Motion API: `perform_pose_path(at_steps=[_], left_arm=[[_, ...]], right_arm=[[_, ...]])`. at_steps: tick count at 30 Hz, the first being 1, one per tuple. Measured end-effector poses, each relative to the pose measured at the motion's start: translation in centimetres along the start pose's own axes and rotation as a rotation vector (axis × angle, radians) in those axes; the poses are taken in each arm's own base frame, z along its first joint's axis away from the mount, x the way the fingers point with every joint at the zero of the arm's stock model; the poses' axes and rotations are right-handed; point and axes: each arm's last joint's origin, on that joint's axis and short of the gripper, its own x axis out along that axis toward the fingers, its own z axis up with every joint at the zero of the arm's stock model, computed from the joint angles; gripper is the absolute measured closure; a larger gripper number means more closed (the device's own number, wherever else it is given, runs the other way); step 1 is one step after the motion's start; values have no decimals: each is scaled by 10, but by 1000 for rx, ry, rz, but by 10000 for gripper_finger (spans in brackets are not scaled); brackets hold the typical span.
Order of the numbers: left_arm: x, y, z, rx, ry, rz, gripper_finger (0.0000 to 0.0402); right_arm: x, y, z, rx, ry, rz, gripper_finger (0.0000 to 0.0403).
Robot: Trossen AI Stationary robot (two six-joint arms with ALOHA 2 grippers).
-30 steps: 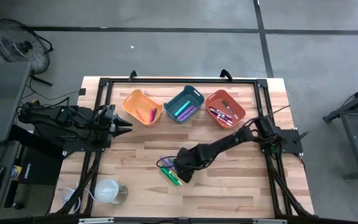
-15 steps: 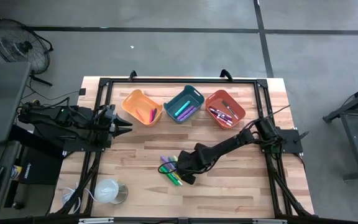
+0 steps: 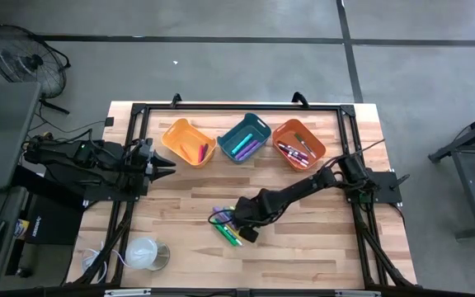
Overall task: Pick & Place Markers
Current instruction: Put the orange pen into the yellow bin
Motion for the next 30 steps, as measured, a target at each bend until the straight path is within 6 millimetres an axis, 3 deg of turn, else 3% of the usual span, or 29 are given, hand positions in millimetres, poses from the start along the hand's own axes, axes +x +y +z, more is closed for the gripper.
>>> perform_pose_path(at_steps=[6, 14, 22, 30], left_arm=[[0, 0, 0, 0, -1, 1, 293], [0, 0, 0, 0, -2, 6, 293], [1, 0, 5, -14, -56, 32, 293], [14, -13, 28, 36, -246, -23, 293]], right_arm=[[-17, -15, 6, 41, -69, -74, 384], [-53, -28, 18, 97, -192, -59, 384], [-116, -45, 30, 134, -460, -8, 384], [-183, -59, 43, 67, -808, 92, 384]])
